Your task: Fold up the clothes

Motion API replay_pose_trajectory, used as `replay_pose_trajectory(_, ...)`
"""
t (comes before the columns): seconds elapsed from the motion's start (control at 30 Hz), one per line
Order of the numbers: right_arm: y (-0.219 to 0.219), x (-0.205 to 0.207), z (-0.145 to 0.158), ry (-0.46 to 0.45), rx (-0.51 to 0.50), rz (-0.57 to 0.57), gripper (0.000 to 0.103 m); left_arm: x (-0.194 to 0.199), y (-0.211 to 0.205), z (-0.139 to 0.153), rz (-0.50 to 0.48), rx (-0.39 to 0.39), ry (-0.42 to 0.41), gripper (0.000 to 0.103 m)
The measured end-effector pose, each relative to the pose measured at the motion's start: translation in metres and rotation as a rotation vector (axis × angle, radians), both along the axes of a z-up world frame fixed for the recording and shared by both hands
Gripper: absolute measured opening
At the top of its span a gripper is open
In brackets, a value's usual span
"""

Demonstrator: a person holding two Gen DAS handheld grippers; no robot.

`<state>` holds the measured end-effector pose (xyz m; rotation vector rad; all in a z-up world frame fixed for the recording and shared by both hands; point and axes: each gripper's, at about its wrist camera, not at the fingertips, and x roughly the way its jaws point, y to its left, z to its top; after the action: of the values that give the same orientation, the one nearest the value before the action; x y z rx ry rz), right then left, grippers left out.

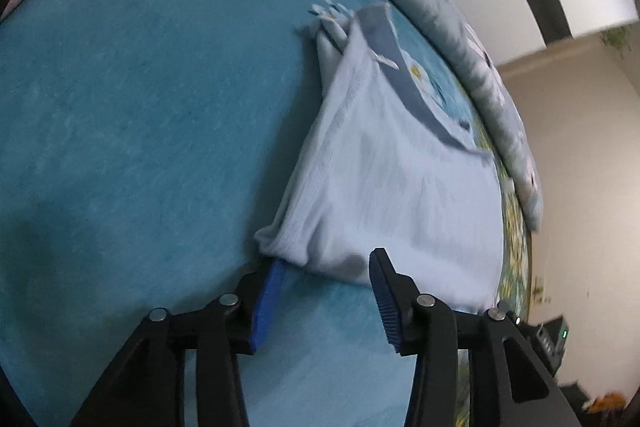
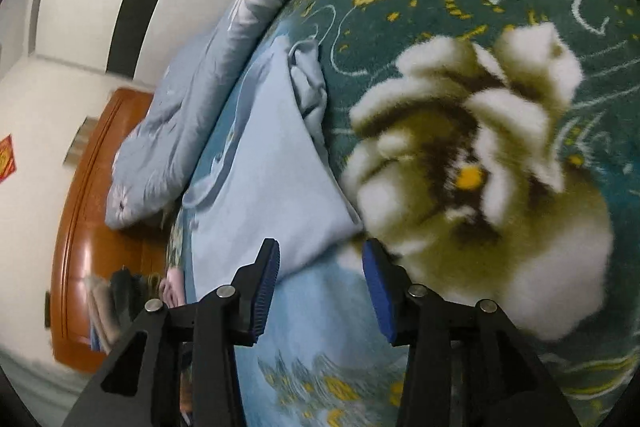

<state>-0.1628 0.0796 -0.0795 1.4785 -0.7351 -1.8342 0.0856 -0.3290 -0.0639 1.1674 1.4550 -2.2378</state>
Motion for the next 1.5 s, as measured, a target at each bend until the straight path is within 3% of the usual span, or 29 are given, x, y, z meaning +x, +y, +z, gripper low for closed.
replay_pose_trajectory(0.2,-0.019,0.001,-0.005,0.007,-0.065,-0.138,0.044,-0.001,0.002,-0.005,0.15,0.048,0.055,0.044)
replay_pose_trajectory(0.23,-0.02,0.002,-0.006,0.012,-0.081,-0.157,0.04,0.0,0.002,-0.006,0.172,0.057,0.064,0.039)
replay_pose_trajectory(0.3,-0.017,0.002,-0.009,0.014,-0.12,-0.187,0.016,0.004,0.0,-0.012,0.197,0.083,0.084,0.024)
replay_pose_trajectory(0.43,-0.013,0.001,-0.012,0.017,-0.133,-0.201,0.008,0.012,-0.004,-0.023,0.245,0.13,0.122,0.01)
replay_pose_trajectory(0.57,-0.01,0.005,-0.006,0.032,-0.132,-0.202,0.006,0.015,0.002,-0.016,0.228,0.093,0.15,0.007)
replay_pose_trajectory(0.7,-0.004,0.021,0.005,0.079,-0.134,-0.181,0.006,0.044,0.01,-0.004,0.196,0.068,0.153,0.006)
replay_pose_trajectory(0.93,0.029,0.064,0.014,0.064,-0.149,-0.145,0.006,0.093,0.024,0.015,0.139,0.025,0.16,0.006)
replay_pose_trajectory(1.2,0.072,0.124,0.028,0.061,-0.127,-0.124,0.006,0.134,0.043,0.01,0.102,0.036,0.161,0.006)
replay_pose_trajectory(1.4,0.081,0.133,0.0,-0.048,-0.134,-0.15,0.006,0.164,0.058,0.007,0.075,0.044,0.161,0.006)
replay_pose_trajectory(1.5,0.081,0.132,-0.007,-0.058,-0.122,-0.127,0.006,0.17,0.057,0.009,0.055,0.025,0.152,0.007)
